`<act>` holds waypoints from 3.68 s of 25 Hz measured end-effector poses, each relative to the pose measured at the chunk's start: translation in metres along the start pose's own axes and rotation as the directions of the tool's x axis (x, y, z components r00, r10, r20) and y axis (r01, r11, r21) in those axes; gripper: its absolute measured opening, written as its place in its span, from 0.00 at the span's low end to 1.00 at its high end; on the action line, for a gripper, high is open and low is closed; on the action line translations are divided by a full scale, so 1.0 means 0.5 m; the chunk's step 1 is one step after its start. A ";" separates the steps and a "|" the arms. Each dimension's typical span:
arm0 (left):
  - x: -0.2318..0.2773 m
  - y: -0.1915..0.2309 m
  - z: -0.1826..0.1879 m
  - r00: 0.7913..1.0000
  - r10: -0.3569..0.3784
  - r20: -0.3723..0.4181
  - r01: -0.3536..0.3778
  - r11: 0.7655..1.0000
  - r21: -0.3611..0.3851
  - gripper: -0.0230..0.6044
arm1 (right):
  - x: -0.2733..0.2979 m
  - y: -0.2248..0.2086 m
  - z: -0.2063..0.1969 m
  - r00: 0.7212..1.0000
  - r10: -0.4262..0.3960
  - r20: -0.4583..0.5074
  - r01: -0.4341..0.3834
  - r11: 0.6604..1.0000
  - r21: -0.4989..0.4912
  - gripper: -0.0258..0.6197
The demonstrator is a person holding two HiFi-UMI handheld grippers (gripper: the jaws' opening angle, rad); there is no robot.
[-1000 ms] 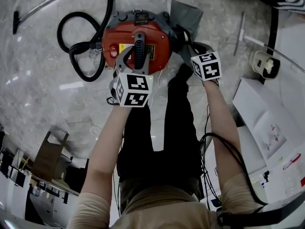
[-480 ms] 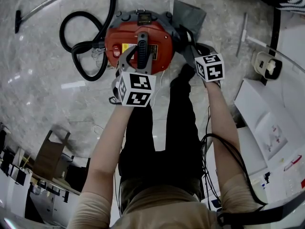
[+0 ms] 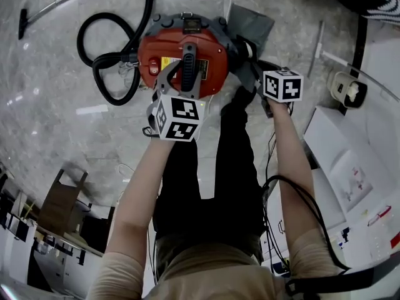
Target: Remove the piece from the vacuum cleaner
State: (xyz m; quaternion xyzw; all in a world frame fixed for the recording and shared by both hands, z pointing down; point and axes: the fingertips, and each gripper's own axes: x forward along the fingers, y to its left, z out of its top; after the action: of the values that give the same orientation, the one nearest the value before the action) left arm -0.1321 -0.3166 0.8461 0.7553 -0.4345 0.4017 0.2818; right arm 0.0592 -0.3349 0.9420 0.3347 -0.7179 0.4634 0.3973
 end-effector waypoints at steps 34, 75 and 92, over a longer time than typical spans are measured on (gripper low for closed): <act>0.006 0.000 -0.001 0.999 -0.053 -0.006 0.053 0.999 0.003 0.33 | -0.001 -0.037 -0.011 0.987 -0.155 0.037 0.160 0.952 -0.261 0.10; 0.006 0.000 0.000 0.999 -0.026 -0.021 0.026 1.000 0.007 0.33 | -0.052 -0.160 0.004 0.965 -0.259 0.025 0.258 0.941 -0.218 0.08; 0.006 0.003 0.000 0.999 0.010 -0.030 -0.010 1.000 0.013 0.33 | -0.089 -0.215 -0.044 0.981 -0.187 0.052 0.183 0.980 0.080 0.08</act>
State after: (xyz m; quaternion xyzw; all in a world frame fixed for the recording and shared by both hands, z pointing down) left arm -0.1323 -0.3184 0.8490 0.7488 -0.4314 0.4171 0.2815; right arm 0.1765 -0.3467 0.9514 0.4283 -0.6771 0.4411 0.4043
